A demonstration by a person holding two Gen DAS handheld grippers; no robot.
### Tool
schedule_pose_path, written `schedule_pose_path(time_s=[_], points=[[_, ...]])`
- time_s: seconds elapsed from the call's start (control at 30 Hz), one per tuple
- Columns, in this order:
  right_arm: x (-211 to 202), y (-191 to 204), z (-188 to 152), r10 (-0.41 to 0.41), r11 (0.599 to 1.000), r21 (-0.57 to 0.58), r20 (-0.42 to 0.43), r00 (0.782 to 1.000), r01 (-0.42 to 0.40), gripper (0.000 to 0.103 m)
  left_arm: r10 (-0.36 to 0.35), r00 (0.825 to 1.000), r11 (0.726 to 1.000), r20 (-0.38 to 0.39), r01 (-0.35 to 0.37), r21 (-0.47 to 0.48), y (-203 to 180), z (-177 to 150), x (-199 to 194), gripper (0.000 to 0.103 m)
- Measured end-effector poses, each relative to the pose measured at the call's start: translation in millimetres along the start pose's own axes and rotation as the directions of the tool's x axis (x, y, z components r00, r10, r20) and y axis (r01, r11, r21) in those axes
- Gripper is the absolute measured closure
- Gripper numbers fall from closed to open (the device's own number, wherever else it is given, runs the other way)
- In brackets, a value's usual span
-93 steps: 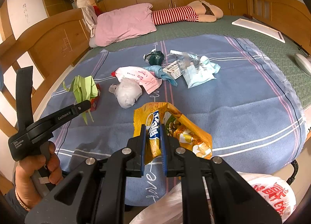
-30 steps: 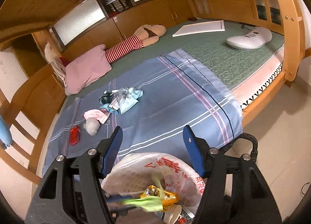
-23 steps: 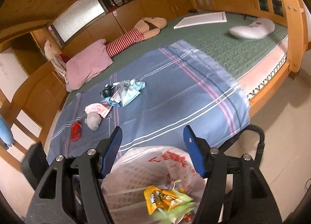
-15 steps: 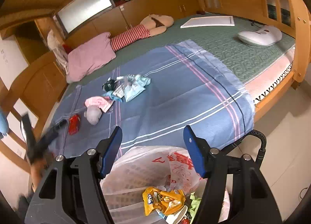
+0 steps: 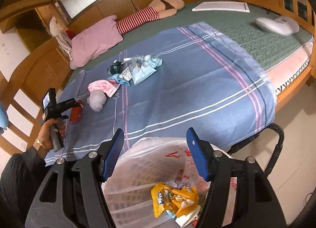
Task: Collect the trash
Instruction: 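Grasp the red cigarette box with the left gripper while the right grasps the white plastic bag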
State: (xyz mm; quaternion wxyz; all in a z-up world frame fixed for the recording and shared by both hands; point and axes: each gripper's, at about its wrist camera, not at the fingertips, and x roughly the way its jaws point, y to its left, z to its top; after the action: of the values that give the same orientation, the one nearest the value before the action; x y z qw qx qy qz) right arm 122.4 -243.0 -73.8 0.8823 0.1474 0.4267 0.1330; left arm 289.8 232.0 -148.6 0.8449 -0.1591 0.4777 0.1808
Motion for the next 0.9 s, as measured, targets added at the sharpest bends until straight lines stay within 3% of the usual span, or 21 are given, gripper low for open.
schedule_pose_path(time_s=[0.03,0.2,0.4,0.5,0.57,0.63,0.7,0.8,0.83,0.87,0.9], points=[[4.0,1.9,0.5,0.019,1.000,0.016,-0.009,1.000,-0.019,0.038,0.007,1.000,1.000,-0.023,-0.007,0.025,-2.5,-1.1,4.5,0.050],[15.8,28.6,9.2,0.061,0.998,-0.022,-0.015,0.998,-0.062,0.038,-0.019,1.000,1.000,-0.023,0.019,0.016,8.8,-7.4,-3.2,0.064],[75.0,88.0,44.2,0.112,0.984,-0.124,-0.105,0.988,-0.125,0.038,-0.053,0.996,0.998,-0.077,0.055,0.017,8.6,-30.6,-18.4,0.064],[129.4,131.1,65.1,0.117,0.970,-0.193,-0.148,0.982,-0.145,0.036,-0.064,0.992,0.997,-0.105,0.059,-0.050,19.1,-40.9,-24.5,0.063],[170.5,162.4,75.0,0.145,0.959,-0.219,-0.174,0.974,-0.181,0.036,-0.036,0.994,0.996,-0.100,0.028,-0.088,24.6,-45.3,-28.9,0.063],[204.3,188.0,79.1,0.121,0.949,-0.266,-0.185,0.975,-0.168,0.036,-0.023,0.997,0.989,-0.074,0.012,-0.149,36.7,-46.6,-36.7,0.063],[229.2,205.9,78.1,0.084,0.944,-0.303,-0.164,0.983,-0.131,0.036,-0.006,1.000,0.972,-0.013,0.003,-0.235,52.0,-44.2,-46.0,0.039],[256.4,225.7,66.8,-0.019,0.904,-0.425,-0.149,0.989,-0.047,0.036,0.026,0.998,0.951,0.057,-0.007,-0.310,63.6,-39.4,-53.3,0.024],[262.5,228.3,61.2,-0.037,0.887,-0.461,-0.157,0.987,-0.040,0.041,0.020,0.998,0.949,0.064,0.001,-0.314,64.6,-37.2,-53.5,0.022],[267.1,229.8,55.4,-0.073,0.860,-0.510,-0.151,0.986,-0.014,0.061,0.010,0.998,0.949,0.067,0.011,-0.314,63.4,-34.3,-52.0,0.018],[268.8,228.2,53.7,-0.090,0.847,-0.531,-0.150,0.985,-0.003,0.073,0.003,0.998,0.951,0.067,0.018,-0.309,61.7,-33.0,-50.8,0.017]])
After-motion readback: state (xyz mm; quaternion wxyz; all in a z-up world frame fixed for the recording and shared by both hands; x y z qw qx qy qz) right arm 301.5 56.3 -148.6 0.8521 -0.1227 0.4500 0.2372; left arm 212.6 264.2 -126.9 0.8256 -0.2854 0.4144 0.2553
